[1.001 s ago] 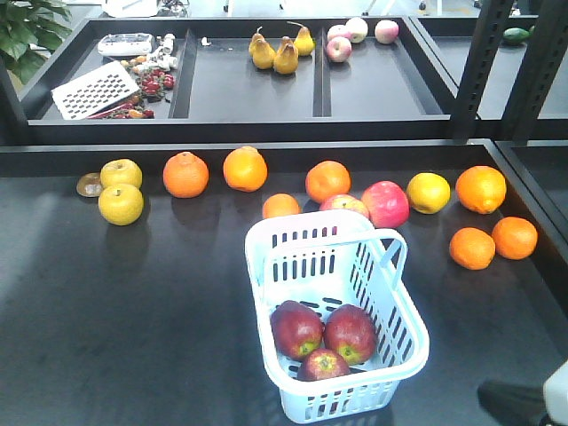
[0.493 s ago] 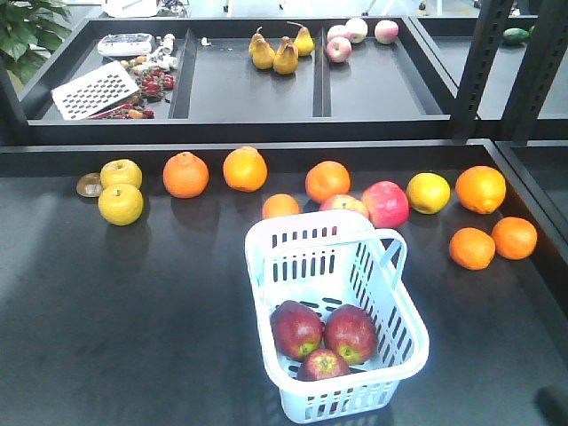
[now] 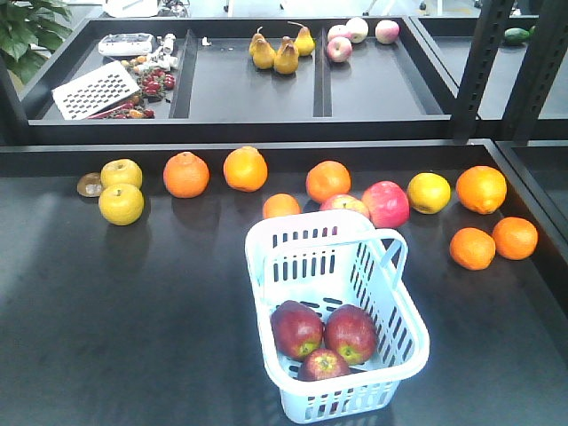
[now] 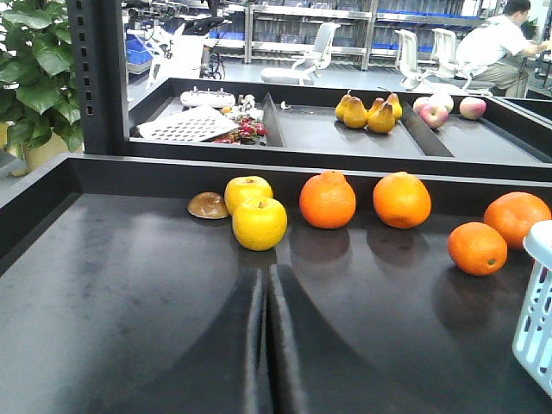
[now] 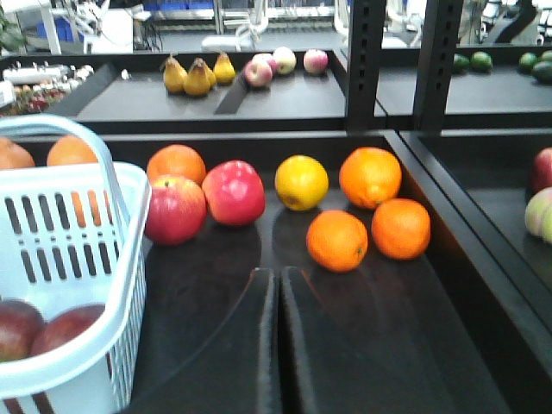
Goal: Pick three apples into basket with both arms
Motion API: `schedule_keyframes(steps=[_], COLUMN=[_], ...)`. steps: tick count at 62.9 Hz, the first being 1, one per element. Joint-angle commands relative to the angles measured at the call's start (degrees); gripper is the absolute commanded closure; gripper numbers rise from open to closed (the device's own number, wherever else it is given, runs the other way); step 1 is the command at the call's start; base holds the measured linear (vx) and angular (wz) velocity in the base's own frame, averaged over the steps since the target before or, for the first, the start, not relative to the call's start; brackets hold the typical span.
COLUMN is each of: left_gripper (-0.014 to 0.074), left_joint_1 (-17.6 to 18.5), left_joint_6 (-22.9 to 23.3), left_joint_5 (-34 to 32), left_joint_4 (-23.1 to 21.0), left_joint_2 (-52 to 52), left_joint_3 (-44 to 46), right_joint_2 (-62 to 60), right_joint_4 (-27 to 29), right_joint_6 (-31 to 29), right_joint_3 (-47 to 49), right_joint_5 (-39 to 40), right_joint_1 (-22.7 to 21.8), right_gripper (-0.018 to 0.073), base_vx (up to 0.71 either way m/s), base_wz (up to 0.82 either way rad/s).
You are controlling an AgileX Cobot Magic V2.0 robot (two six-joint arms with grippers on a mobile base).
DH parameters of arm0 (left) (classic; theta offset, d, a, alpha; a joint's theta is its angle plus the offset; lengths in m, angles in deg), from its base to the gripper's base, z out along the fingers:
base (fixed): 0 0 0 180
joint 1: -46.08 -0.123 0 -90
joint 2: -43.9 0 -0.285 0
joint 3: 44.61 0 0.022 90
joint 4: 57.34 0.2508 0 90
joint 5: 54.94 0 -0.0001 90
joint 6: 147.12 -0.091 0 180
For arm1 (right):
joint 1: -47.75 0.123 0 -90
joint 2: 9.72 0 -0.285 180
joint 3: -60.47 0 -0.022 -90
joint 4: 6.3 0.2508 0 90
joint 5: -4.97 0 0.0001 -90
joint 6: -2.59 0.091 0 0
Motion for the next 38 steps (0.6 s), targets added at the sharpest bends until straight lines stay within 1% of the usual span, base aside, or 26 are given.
schedule_keyframes(steps=[1,28,38], left_gripper=[0.0603,0.0603,0.0603], left_joint_1=[-0.15,-0.15,-0.15], left_joint_6=[0.40,0.40,0.40], left_joint_5=[-3.98,-3.98,-3.98], left_joint_4=[-0.34,-0.34,-0.34], left_joint_2=[0.90,0.90,0.90], left_joint_3=[-0.14,-0.14,-0.14], right_joint_2=[-0.79,-0.79,-0.79], right_joint_4=[-0.96,-0.96,-0.96], right_joint_6=[0.04,0.04,0.04], right_joint_3=[-0.87,-0.87,-0.81], right_joint_5=[7.00,14.04,14.11], right_joint_1=[-0.26,-0.26,-0.26], right_gripper=[0.0566,0.0566,0.0566], base_vx=[0.00,0.00,0.00], base_wz=[0.00,0.00,0.00])
